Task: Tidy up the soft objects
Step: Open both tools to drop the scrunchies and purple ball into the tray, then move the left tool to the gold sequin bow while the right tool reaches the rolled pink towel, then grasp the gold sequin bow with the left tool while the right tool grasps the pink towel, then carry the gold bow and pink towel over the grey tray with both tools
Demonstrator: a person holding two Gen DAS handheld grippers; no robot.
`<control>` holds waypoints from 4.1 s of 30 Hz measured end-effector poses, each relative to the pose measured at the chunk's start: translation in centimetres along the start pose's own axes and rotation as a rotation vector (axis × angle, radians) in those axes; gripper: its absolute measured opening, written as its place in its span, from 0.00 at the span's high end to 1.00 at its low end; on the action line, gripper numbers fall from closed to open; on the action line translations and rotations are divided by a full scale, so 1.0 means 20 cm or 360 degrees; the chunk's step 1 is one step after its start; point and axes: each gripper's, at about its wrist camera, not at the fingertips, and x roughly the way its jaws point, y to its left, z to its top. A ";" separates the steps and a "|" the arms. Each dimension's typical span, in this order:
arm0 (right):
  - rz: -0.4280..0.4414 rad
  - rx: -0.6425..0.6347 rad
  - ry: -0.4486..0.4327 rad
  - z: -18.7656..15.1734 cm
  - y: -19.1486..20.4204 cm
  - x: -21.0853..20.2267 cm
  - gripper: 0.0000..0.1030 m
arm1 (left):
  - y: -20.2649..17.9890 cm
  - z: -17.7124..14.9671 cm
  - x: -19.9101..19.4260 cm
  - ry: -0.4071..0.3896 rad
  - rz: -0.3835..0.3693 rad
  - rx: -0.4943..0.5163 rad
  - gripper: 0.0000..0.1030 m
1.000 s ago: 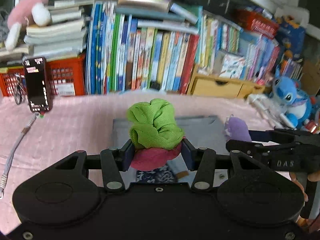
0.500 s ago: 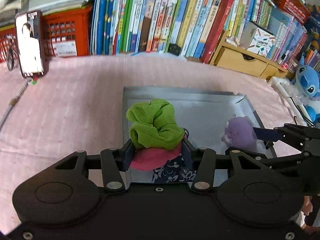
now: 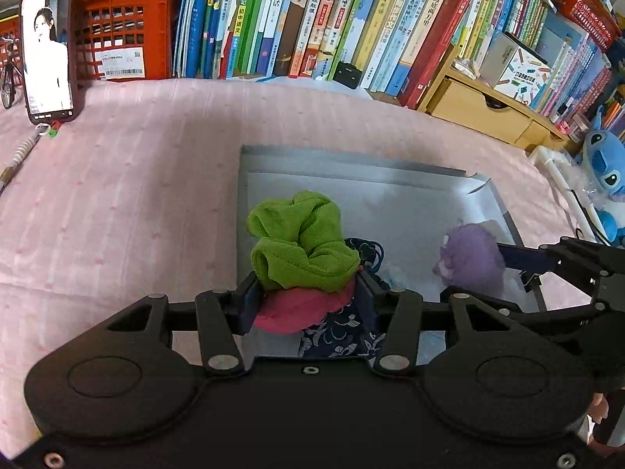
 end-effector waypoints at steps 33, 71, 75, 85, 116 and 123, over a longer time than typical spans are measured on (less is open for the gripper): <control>0.0040 0.0253 -0.0114 -0.06 -0.15 -0.35 0.13 | -0.08 -0.14 -0.47 -0.0283 -0.0049 0.0192 0.19; 0.0317 0.1233 0.0069 -0.75 -0.56 -0.39 0.28 | 0.70 -0.93 -0.73 -0.0387 -0.0101 -0.0820 0.26; 0.0356 0.1273 0.0068 -0.76 -0.55 -0.37 0.28 | 0.72 -0.96 -0.65 -0.0348 -0.0112 -0.0949 0.28; 0.0376 0.1340 0.0061 -0.78 -0.54 -0.33 0.35 | 0.71 -0.98 -0.55 -0.0386 -0.0091 -0.1109 0.44; 0.0217 0.1281 -0.0019 -0.76 -0.53 -0.44 0.59 | 0.63 -0.91 -0.75 -0.0521 -0.0034 -0.0807 0.69; 0.0147 0.1259 -0.0095 -0.74 -0.57 -0.53 0.59 | 0.58 -0.84 -0.81 -0.0566 -0.0006 -0.0703 0.69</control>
